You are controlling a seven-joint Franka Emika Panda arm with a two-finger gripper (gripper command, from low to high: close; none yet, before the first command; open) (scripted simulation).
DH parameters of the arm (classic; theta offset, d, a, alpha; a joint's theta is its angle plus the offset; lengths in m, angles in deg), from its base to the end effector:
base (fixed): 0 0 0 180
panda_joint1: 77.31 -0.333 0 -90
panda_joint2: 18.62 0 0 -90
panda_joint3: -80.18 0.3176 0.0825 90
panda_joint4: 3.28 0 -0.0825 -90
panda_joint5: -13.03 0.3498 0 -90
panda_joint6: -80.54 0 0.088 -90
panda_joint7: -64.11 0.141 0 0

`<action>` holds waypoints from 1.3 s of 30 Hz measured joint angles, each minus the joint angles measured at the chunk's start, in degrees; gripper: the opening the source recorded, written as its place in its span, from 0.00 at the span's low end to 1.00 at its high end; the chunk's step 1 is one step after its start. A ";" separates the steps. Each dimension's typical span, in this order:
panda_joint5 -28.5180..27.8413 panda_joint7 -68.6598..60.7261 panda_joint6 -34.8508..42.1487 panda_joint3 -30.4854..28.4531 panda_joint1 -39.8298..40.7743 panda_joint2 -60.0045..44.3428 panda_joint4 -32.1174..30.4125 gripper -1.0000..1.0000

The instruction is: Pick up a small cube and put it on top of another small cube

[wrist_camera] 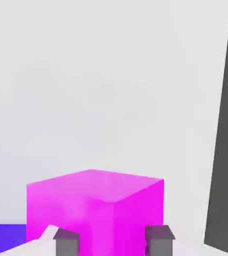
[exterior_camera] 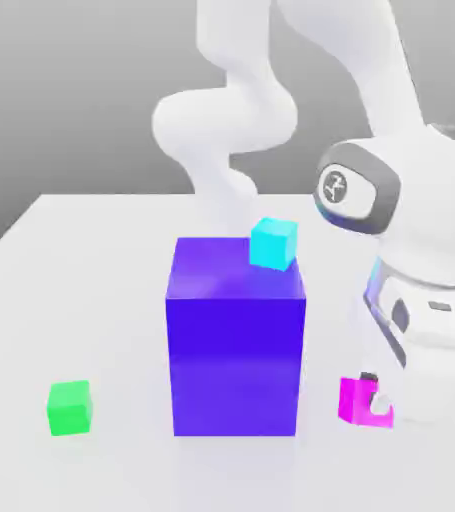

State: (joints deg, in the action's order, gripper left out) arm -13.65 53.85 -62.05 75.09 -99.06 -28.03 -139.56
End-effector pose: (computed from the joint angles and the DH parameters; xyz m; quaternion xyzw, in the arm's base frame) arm 0.4624 0.1303 0.2462 0.9013 0.4083 -0.0193 0.1436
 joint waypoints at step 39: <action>40.20 9.51 -20.16 -16.33 29.10 -1.38 -16.89 1.00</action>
State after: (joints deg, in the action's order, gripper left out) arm 26.55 63.36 -82.21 58.76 -69.95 -29.41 -156.44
